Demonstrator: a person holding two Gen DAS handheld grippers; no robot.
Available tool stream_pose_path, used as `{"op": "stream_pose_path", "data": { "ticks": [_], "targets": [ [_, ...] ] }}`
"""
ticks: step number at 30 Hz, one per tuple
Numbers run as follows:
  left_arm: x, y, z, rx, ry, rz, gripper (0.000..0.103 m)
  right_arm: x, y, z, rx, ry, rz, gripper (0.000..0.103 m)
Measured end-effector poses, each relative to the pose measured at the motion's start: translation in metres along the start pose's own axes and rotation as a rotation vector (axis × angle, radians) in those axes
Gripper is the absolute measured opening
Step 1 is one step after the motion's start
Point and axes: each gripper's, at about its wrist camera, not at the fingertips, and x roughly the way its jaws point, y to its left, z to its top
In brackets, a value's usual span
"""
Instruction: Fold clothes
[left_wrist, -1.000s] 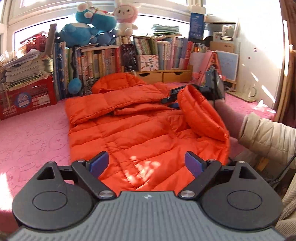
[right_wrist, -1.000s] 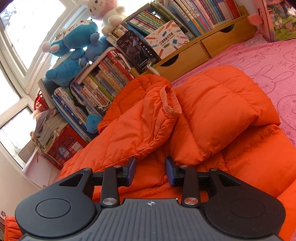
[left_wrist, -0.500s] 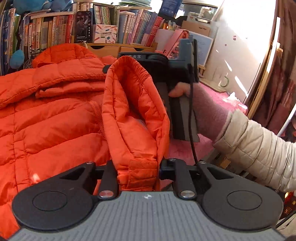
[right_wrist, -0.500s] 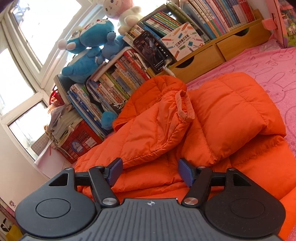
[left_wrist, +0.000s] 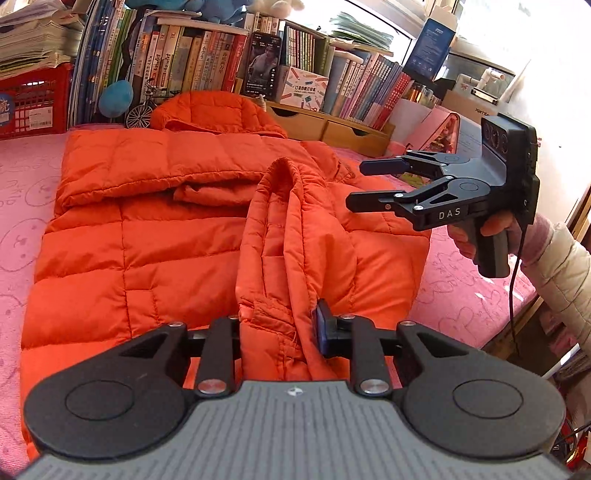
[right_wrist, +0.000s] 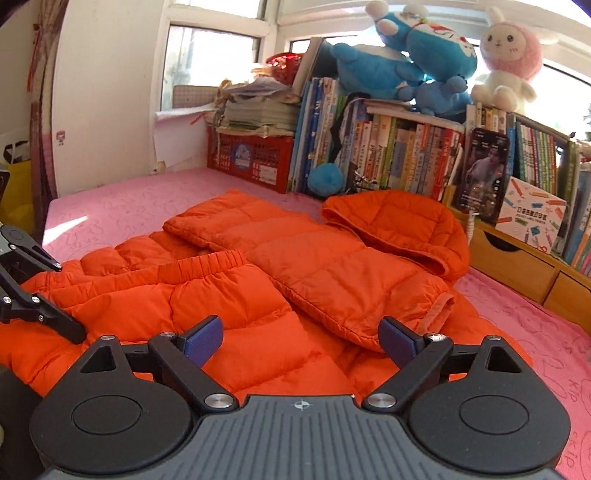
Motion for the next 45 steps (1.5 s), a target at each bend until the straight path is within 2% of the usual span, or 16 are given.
{"op": "stream_pose_path", "data": {
  "ticks": [3, 6, 8, 9, 13, 17, 22, 24, 26, 29, 31, 34, 37, 40, 42, 45],
  "targets": [
    [0.000, -0.001, -0.004, 0.008, 0.008, -0.003, 0.026, 0.029, 0.006, 0.012, 0.008, 0.065, 0.124, 0.095],
    [0.002, 0.002, -0.007, -0.003, 0.011, -0.013, 0.027, 0.054, 0.012, 0.021, 0.061, 0.123, 0.227, 0.092],
    [0.002, 0.006, -0.006, -0.014, 0.006, -0.021, 0.027, 0.059, 0.017, 0.024, 0.064, 0.150, 0.249, 0.071],
    [0.001, 0.008, -0.006, -0.018, 0.002, -0.024, 0.028, 0.058, 0.020, 0.024, 0.051, 0.154, 0.252, 0.066],
    [-0.003, 0.016, -0.003, -0.038, -0.017, -0.034, 0.031, 0.041, 0.029, 0.026, 0.035, 0.142, 0.216, 0.032],
    [-0.007, 0.023, 0.009, -0.062, -0.044, -0.029, 0.031, 0.014, 0.033, 0.034, 0.035, 0.071, 0.113, 0.018],
    [-0.039, 0.024, 0.032, -0.051, -0.187, 0.001, 0.035, 0.001, 0.031, 0.049, 0.061, -0.032, -0.065, 0.017],
    [-0.064, 0.027, 0.045, -0.069, -0.293, 0.011, 0.054, 0.003, 0.021, 0.054, 0.105, -0.062, -0.128, 0.017],
    [-0.092, 0.030, 0.056, -0.065, -0.410, 0.030, 0.057, 0.006, 0.009, 0.058, 0.154, -0.088, -0.191, 0.017],
    [-0.122, 0.021, 0.062, 0.031, -0.534, 0.122, 0.076, 0.006, -0.016, 0.057, 0.255, -0.115, -0.299, 0.017],
    [-0.137, 0.015, 0.064, 0.099, -0.596, 0.184, 0.078, 0.003, -0.035, 0.052, 0.332, -0.133, -0.388, 0.017],
    [-0.118, 0.006, 0.054, 0.202, -0.535, 0.270, 0.080, -0.007, -0.058, 0.033, 0.412, -0.173, -0.544, 0.017],
    [-0.088, 0.011, 0.047, 0.205, -0.444, 0.307, 0.080, -0.012, -0.074, 0.013, 0.451, -0.163, -0.650, 0.017],
    [-0.061, 0.035, 0.047, 0.106, -0.381, 0.294, 0.080, -0.003, -0.084, -0.010, 0.462, -0.080, -0.663, 0.022],
    [-0.045, 0.052, 0.050, 0.039, -0.347, 0.303, 0.080, -0.001, -0.084, -0.024, 0.478, -0.053, -0.629, 0.028],
    [-0.028, 0.074, 0.053, -0.025, -0.314, 0.341, 0.080, -0.009, -0.083, -0.038, 0.526, -0.078, -0.588, 0.054]
  ]
}}
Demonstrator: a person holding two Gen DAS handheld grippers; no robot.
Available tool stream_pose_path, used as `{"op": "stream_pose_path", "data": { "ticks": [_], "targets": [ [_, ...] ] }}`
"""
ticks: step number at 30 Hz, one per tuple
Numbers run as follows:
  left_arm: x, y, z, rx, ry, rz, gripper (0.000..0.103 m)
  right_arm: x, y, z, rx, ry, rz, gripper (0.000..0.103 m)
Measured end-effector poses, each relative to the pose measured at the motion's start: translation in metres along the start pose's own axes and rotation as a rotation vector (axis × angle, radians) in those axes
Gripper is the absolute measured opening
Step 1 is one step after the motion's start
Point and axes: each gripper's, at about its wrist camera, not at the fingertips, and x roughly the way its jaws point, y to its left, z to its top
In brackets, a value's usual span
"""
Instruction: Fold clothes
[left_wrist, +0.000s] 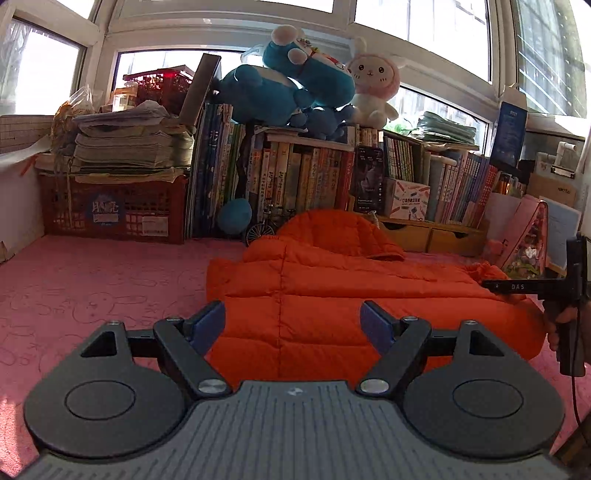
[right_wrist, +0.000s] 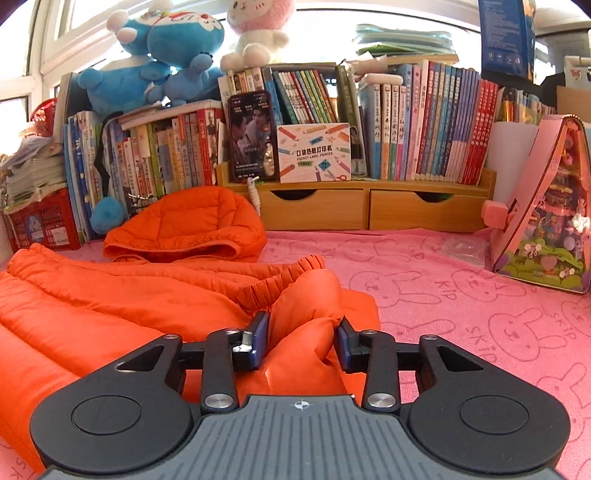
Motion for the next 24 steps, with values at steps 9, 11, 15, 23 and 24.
{"op": "stream_pose_path", "data": {
  "ticks": [9, 11, 15, 23, 24],
  "targets": [
    [0.075, 0.010, 0.020, 0.011, 0.065, 0.026, 0.089, 0.010, -0.028, 0.013, 0.172, 0.033, 0.126, 0.067],
    [0.099, 0.015, 0.028, -0.021, 0.101, 0.019, 0.099, 0.018, -0.026, 0.017, 0.184, 0.050, 0.125, 0.057],
    [0.139, 0.028, 0.036, -0.120, 0.180, 0.019, 0.087, 0.025, -0.009, 0.024, 0.108, 0.049, 0.092, 0.025],
    [0.145, 0.039, 0.037, -0.167, 0.151, 0.059, 0.034, 0.029, 0.007, 0.044, 0.007, -0.006, 0.050, 0.025],
    [0.144, 0.040, 0.037, -0.160, 0.149, 0.056, 0.032, 0.031, 0.004, 0.046, 0.016, -0.003, 0.056, 0.025]
  ]
}}
